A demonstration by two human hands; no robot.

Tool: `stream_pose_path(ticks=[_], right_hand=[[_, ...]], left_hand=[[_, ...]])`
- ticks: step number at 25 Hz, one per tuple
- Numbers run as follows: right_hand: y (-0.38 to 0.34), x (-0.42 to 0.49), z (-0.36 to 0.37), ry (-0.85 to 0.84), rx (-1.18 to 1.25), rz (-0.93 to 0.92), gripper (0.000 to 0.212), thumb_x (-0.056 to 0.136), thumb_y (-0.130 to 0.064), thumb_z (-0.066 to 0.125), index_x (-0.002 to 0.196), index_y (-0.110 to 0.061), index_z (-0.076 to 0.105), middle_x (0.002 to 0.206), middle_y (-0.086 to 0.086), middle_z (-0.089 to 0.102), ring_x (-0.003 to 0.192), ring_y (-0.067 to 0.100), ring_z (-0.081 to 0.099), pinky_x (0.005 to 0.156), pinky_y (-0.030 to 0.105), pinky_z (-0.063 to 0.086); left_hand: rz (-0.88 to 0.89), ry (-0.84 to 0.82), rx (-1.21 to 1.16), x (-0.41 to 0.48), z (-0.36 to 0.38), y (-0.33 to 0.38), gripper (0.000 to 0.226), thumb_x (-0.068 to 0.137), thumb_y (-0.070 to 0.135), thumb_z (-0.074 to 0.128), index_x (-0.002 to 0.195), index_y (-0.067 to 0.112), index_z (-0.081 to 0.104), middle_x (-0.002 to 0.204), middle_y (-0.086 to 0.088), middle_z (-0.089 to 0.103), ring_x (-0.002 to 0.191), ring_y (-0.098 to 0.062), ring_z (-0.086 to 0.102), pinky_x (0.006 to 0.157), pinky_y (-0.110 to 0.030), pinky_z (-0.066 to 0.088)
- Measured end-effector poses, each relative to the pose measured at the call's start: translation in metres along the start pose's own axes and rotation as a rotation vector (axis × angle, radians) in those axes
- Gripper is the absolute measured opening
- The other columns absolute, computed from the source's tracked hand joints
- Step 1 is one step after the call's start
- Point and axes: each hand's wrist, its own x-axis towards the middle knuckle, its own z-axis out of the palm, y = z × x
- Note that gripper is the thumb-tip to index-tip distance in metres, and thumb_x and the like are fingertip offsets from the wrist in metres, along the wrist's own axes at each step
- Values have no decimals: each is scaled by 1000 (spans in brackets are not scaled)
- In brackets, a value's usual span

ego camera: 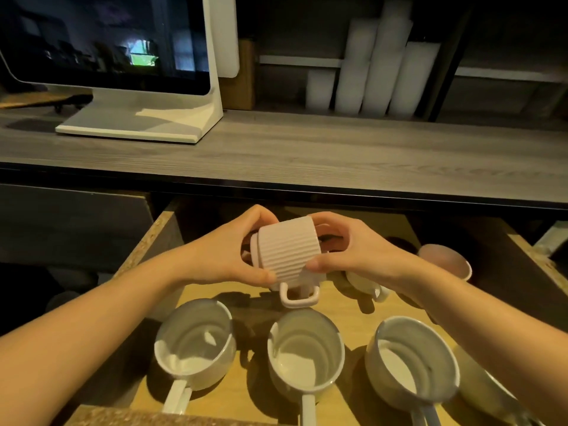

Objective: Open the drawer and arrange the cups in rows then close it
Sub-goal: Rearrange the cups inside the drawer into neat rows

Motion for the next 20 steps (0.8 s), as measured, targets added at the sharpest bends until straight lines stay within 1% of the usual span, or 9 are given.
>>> stream_pose_path(ticks=[2,5,7,9,11,13,17,20], right_hand=[[-6,1,6,47,-125,-9,65,70,-31,79,128,-29,50,116,-13,61,105,4,60,78,17,53],[-22,11,17,119,-299,-24,71,69,-37,79,130,-22,47,111,-11,56,100,7,57,73,17,52],[-34,25,27,137,-388,-54,66,70,-39,77,126,-18,50,105,-10,54,95,8,55,72,17,51],[-41,41,41,132,-451,-70,62,70,-41,77,121,-16,53,102,-6,56,93,10,56,75,23,53],[-41,56,57,123,-489,-53,63,70,-43,76,121,-14,53,104,-2,58,96,14,58,79,30,56],[-38,70,72,109,-552,-29,66,69,-44,76,123,-14,53,108,1,60,97,16,58,80,32,55],[-31,97,91,60,-753,36,63,68,-49,74,119,-17,55,104,1,61,90,14,57,70,27,52],[-25,110,102,20,-792,93,61,68,-49,74,117,-16,58,101,2,64,89,18,61,70,29,55]], left_hand=[[-24,-26,127,0,-5,-2,69,65,31,82,119,33,39,118,18,49,110,1,51,86,-20,51],[-46,-8,338,-2,-14,0,72,69,35,78,128,35,37,125,17,46,112,0,46,94,-22,44],[-115,30,475,-4,-21,-1,76,71,37,76,134,35,34,132,13,42,117,-5,41,97,-25,39],[-217,46,645,-7,-27,-5,80,72,42,74,138,34,31,139,8,40,125,-12,37,103,-34,35],[-309,17,813,-9,-33,-12,82,73,47,71,141,32,28,145,5,37,131,-17,34,108,-40,31],[-382,-23,857,-10,-37,-17,85,76,46,70,145,28,24,150,2,32,137,-20,29,112,-41,26],[-447,-67,909,-9,-38,-25,85,80,38,68,147,24,18,156,-1,22,143,-22,19,115,-41,19],[-483,-106,936,-7,-39,-33,85,81,38,67,148,23,16,157,-3,18,144,-24,14,117,-43,14]])
